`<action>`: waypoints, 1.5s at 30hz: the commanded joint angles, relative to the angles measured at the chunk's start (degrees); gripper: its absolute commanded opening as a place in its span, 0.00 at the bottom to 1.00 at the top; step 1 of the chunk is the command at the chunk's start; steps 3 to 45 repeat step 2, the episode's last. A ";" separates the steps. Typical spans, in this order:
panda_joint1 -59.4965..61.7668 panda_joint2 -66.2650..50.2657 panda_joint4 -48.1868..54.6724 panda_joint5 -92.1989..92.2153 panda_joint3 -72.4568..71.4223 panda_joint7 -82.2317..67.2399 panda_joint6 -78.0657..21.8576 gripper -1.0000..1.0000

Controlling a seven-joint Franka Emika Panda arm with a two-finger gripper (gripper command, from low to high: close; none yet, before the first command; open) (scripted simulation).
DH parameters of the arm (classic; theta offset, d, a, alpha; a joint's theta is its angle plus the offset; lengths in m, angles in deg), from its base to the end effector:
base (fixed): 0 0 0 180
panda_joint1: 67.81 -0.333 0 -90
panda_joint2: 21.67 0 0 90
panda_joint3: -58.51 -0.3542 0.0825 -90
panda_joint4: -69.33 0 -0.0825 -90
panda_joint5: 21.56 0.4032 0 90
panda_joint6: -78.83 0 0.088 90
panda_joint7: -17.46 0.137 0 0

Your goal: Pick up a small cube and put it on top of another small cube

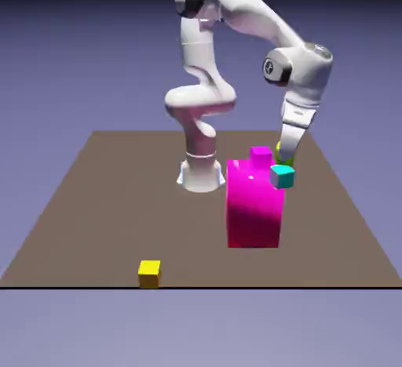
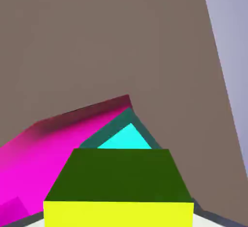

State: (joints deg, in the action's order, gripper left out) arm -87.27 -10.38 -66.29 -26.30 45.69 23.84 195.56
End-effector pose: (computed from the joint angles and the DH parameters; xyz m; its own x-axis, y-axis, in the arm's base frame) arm 0.3928 0.2406 0.3881 0.8803 0.4573 -0.1265 0.4715 -0.8728 0.1261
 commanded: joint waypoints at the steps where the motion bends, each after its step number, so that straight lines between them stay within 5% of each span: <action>1: 0.00 0.00 0.00 0.00 0.00 0.00 0.00 1.00; 45: -0.08 0.63 1.89 0.22 -0.02 -0.23 -2.49 1.00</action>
